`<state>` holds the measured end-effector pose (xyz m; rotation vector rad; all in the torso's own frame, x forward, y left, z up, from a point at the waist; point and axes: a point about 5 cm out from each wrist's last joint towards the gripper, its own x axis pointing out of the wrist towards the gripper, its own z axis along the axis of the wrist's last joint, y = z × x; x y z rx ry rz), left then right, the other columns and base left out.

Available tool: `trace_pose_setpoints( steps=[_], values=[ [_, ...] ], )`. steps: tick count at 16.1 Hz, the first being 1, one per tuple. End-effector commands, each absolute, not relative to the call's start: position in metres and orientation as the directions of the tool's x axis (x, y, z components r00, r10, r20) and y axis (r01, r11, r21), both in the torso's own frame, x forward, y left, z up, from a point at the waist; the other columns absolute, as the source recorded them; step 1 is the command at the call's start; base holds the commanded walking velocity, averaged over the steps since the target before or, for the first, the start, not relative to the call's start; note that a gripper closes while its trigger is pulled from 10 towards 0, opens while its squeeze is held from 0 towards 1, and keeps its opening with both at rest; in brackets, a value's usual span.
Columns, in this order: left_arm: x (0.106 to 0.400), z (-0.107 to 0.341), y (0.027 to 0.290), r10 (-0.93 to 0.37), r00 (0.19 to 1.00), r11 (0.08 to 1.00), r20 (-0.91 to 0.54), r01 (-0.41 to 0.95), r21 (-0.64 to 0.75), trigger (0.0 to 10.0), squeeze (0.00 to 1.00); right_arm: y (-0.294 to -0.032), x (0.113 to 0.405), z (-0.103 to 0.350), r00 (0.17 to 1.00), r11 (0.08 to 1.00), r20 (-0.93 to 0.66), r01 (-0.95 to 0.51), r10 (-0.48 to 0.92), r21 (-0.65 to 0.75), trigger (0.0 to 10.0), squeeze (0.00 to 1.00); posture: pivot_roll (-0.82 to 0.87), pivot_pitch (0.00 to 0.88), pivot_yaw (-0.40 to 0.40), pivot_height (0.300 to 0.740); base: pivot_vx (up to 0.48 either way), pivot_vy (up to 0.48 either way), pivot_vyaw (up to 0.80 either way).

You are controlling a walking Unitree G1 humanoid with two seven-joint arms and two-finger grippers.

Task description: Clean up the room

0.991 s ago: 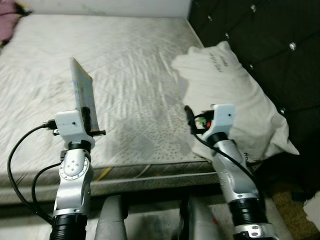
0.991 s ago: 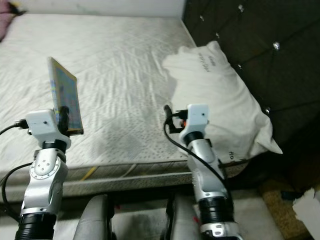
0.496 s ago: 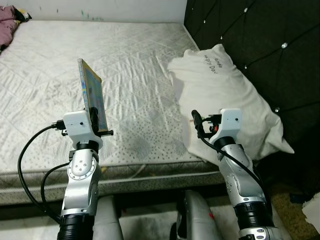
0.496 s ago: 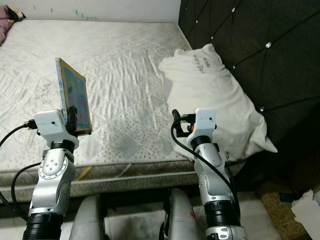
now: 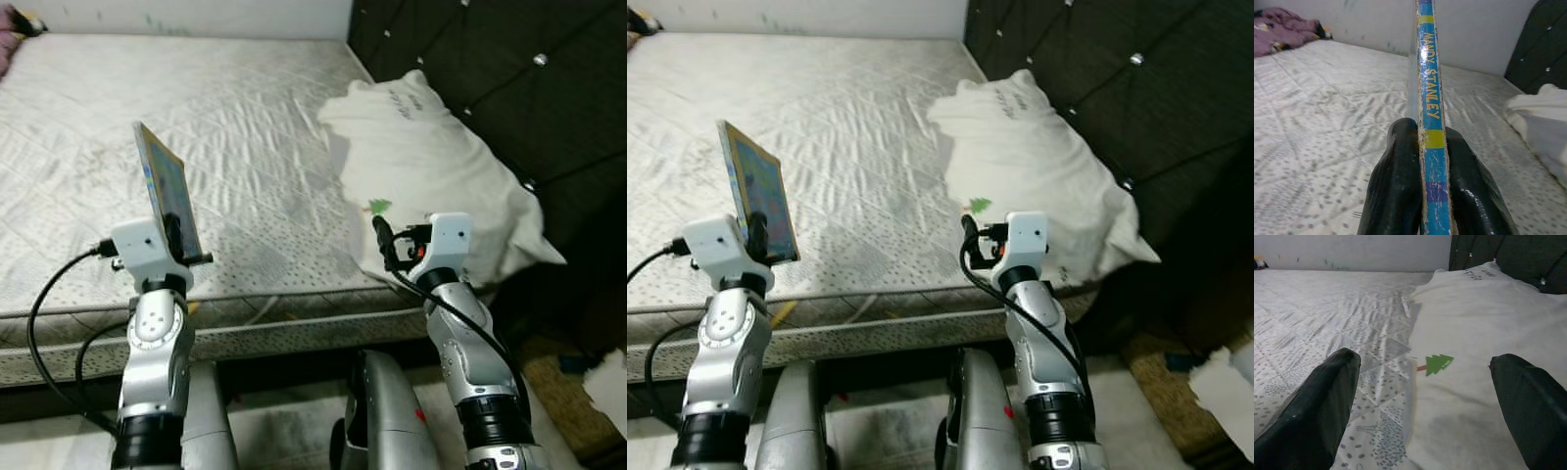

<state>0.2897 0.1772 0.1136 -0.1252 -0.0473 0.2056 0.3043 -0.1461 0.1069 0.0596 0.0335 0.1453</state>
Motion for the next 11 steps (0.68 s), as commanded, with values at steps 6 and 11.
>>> trace_pose_setpoints(
  steps=[6, 11],
  values=[
    [0.327, 0.118, 0.147, 0.096, 0.993, 0.944, -0.064, -0.111, -0.312, 10.0, 0.0, -0.16, 0.292, 0.125, 0.993, 0.992, 0.029, -0.114, 0.115, -0.045, 10.0, 0.0, -0.04, 0.0, -0.064, 0.542, 0.0, 0.0, 0.0],
    [0.355, 0.121, 0.136, -0.038, 0.993, 0.928, -0.114, -0.007, -0.371, 10.0, 0.0, -0.193, 0.258, 0.12, 0.996, 0.986, -0.03, -0.085, 0.081, -0.145, 10.0, 0.0, -0.09, 0.028, -0.079, 0.542, 0.0, 0.0, 0.0]
  ],
)
